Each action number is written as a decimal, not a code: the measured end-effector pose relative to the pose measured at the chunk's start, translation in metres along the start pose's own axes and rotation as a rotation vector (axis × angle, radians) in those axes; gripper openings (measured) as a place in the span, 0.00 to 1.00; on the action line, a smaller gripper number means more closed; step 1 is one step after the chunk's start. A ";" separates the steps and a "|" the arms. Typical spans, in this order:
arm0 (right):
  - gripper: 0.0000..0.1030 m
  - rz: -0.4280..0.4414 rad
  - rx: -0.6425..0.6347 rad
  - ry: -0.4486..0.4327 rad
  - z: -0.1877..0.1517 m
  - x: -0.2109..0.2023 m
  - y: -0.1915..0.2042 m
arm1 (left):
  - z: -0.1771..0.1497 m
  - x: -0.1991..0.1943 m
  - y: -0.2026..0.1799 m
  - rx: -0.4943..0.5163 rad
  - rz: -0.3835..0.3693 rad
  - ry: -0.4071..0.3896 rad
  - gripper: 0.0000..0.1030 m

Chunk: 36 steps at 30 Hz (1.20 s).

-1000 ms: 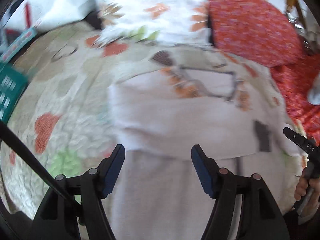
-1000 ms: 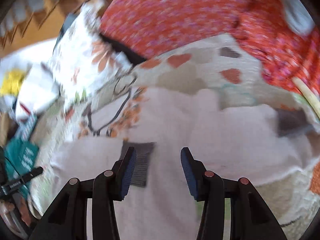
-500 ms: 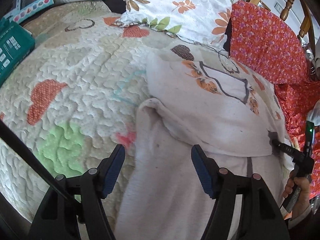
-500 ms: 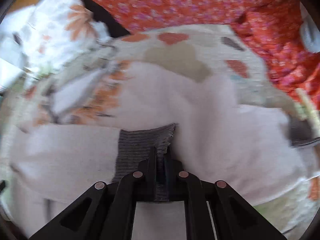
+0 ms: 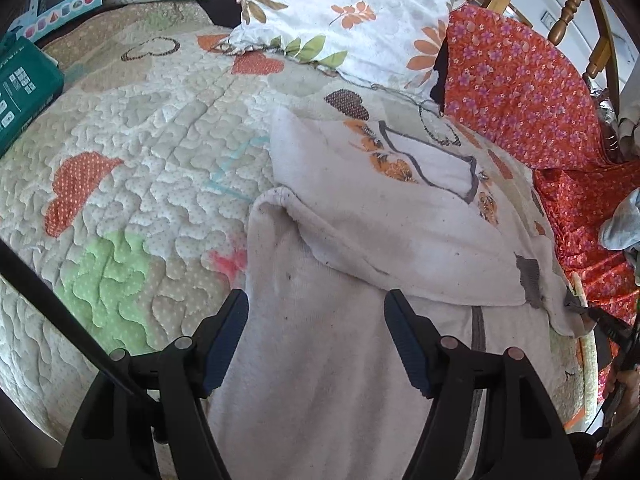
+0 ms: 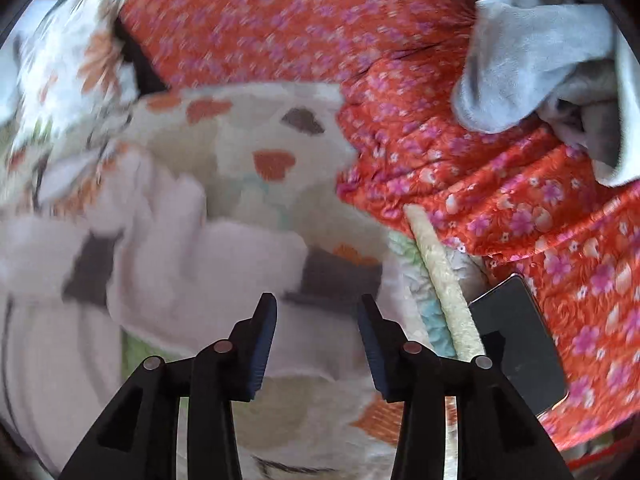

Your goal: Fold small clothes

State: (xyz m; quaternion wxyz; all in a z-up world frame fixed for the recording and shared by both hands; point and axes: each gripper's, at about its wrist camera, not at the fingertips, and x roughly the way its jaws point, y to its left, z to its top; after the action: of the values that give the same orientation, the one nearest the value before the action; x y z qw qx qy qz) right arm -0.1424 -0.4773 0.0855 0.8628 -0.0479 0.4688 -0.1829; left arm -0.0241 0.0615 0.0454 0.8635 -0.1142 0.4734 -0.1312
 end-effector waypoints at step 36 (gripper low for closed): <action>0.05 0.553 0.286 -0.188 0.109 -0.070 0.170 | 0.020 -0.086 0.109 -0.344 0.078 -0.236 0.68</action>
State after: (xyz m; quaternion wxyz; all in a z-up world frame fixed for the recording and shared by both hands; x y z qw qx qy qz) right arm -0.0413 -0.3037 0.1580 0.9172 0.1862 0.3522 -0.0002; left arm -0.0388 0.1942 0.0887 0.8853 -0.2560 0.3883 -0.0006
